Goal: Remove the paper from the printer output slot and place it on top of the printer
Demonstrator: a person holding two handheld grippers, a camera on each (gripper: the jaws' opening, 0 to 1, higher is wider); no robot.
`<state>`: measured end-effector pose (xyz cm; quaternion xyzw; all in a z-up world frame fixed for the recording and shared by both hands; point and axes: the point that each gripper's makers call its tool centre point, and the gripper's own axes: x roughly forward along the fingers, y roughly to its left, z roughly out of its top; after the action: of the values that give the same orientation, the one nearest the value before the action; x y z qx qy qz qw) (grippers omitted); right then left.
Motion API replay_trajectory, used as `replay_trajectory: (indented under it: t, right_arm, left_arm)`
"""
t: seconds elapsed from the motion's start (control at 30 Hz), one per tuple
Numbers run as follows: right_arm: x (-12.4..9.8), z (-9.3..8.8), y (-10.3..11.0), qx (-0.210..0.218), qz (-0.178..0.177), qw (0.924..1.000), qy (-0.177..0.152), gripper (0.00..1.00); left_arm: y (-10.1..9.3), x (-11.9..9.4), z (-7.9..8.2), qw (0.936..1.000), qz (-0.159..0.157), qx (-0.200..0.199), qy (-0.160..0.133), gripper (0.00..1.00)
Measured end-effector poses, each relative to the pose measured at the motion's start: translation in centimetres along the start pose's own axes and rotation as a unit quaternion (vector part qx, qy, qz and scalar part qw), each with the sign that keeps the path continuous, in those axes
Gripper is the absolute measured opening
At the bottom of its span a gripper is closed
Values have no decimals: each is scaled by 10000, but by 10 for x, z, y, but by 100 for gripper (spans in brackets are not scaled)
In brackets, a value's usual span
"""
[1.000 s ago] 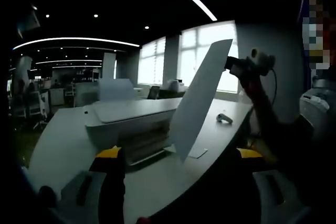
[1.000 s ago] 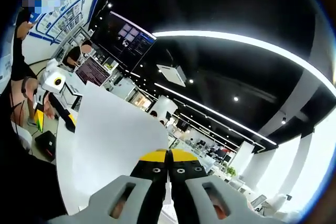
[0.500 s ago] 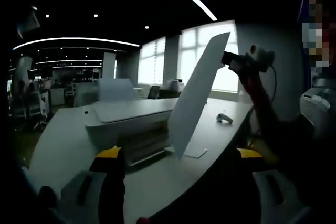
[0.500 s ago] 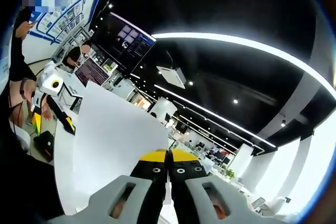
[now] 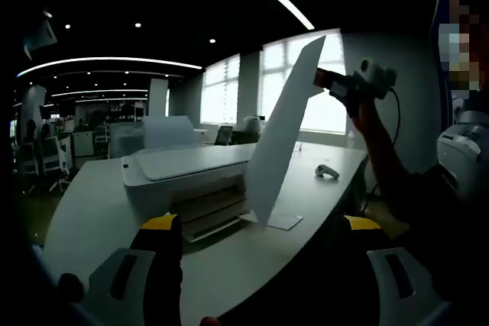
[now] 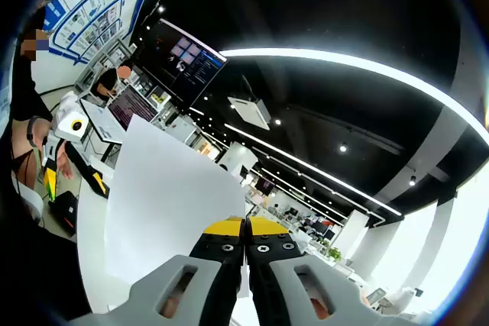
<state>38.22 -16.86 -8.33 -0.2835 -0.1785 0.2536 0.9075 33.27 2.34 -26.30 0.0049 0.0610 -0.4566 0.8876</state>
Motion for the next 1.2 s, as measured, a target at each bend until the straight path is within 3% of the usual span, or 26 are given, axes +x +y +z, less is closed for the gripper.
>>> replay_trajectory:
  t: [1.2]
  right_arm:
    - [19,7,-6,46,7,10000,55,0]
  left_arm:
    - [-1,1,0,10000,-31,42,0,87]
